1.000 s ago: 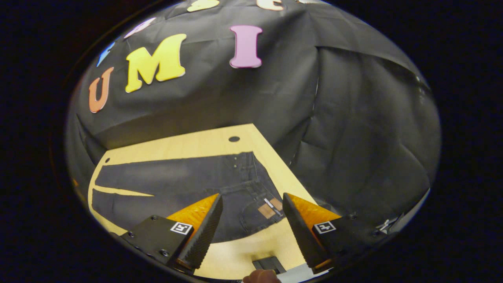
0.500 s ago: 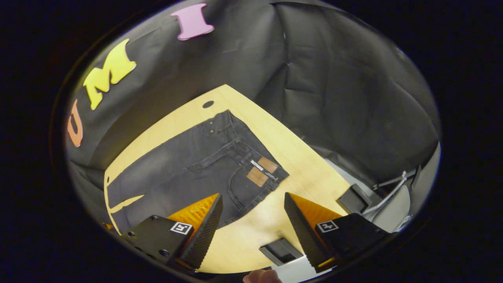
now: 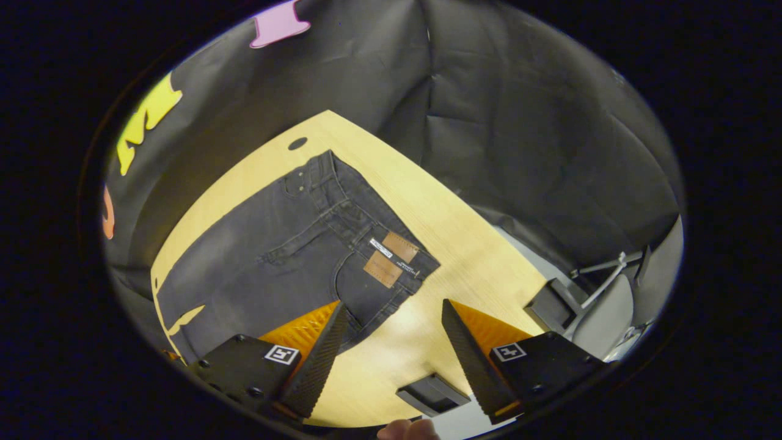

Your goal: Grasp the waist and the cuffs of the jeans and fold them to make the two legs overlap; first hold the waist and fold one-third of the jeans toward the cuffs, then hold the cuffs and fold the remaining one-third in the same direction to finish folding.

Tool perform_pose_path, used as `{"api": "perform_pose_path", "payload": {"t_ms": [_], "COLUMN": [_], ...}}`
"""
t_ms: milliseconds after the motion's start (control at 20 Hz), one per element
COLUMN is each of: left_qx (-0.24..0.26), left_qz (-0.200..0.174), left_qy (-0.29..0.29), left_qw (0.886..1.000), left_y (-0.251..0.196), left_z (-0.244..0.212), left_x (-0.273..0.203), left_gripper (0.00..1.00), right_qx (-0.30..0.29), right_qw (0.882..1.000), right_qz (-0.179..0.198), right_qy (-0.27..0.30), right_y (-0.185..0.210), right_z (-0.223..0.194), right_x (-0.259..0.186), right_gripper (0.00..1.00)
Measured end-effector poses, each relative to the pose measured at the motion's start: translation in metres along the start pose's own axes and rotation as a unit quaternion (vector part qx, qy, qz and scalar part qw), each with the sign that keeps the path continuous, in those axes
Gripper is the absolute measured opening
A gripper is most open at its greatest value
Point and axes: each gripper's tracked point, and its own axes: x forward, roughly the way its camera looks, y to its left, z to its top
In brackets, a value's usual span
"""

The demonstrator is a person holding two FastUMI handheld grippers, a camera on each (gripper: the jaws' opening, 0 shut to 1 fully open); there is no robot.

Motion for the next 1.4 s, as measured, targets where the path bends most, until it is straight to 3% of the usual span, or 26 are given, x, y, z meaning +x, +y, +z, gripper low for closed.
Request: {"api": "perform_pose_path", "payload": {"t_ms": [50,150,200,250,350,400,450,550,600,700,800,950,1050,1100,1150,1250,1400], "left_qx": [0.005,0.007,0.005,0.003,-0.004,-0.005,-0.003,-0.003,-0.008,-0.023,-0.030,-0.026,-0.029,-0.030,-0.032,-0.057,-0.109], "left_qz": [0.014,0.040,0.050,0.059,0.074,0.074,0.069,0.061,0.055,0.044,0.036,0.029,0.021,0.015,0.009,0.002,-0.005], "left_qy": [0.001,0.003,0.004,0.005,0.009,0.011,0.014,0.016,0.015,0.010,0.005,0.007,0.009,0.011,0.012,0.021,0.040], "left_qw": [1.000,0.999,0.999,0.998,0.997,0.997,0.997,0.998,0.998,0.999,0.999,0.999,0.999,0.999,0.999,0.998,0.993], "left_y": [0.002,0.007,0.010,0.012,0.017,0.017,0.015,0.013,0.013,0.011,0.009,0.009,0.007,0.006,0.005,0.004,0.000], "left_z": [0.001,0.002,0.001,0.002,0.002,0.002,0.002,0.002,0.002,0.002,0.003,0.003,0.001,0.001,0.000,-0.002,-0.003], "left_x": [0.000,0.006,0.005,0.006,0.005,0.006,0.005,0.007,0.007,0.008,0.008,0.008,0.007,0.007,0.005,-0.005,-0.021], "left_gripper": [0.96,0.83,0.71,0.74,0.48,0.34,0.24,0.17,0.14,0.09,0.07,0.06,0.06,0.06,0.06,0.06,0.06], "right_qx": [0.013,0.051,0.067,0.082,0.094,0.087,0.079,0.072,0.069,0.074,0.079,0.087,0.086,0.092,0.102,0.145,0.184], "right_qw": [1.000,0.998,0.996,0.995,0.993,0.994,0.994,0.991,0.990,0.991,0.991,0.993,0.994,0.993,0.993,0.987,0.979], "right_qz": [-0.004,-0.007,-0.011,-0.020,-0.041,-0.046,-0.066,-0.102,-0.117,-0.113,-0.107,-0.082,-0.066,-0.060,-0.053,-0.016,0.035], "right_qy": [0.012,0.036,0.048,0.058,0.053,0.050,0.045,0.040,0.033,0.022,0.017,0.021,0.029,0.034,0.041,0.062,0.076], "right_y": [-0.002,-0.005,-0.007,-0.010,-0.013,-0.011,-0.013,-0.008,-0.006,0.002,0.005,0.011,0.018,0.021,0.022,0.026,0.031], "right_z": [0.000,0.000,-0.001,-0.001,0.008,0.013,0.016,0.019,0.019,0.013,0.018,0.021,0.021,0.021,0.021,0.023,0.031], "right_x": [0.008,0.025,0.032,0.039,0.051,0.055,0.058,0.062,0.058,0.062,0.066,0.066,0.068,0.065,0.064,0.053,0.032], "right_gripper": [0.99,0.99,0.99,0.99,0.99,0.94,0.98,0.98,0.93,0.97,0.70,0.52,0.34,0.19,0.18,0.06,0.06]}}
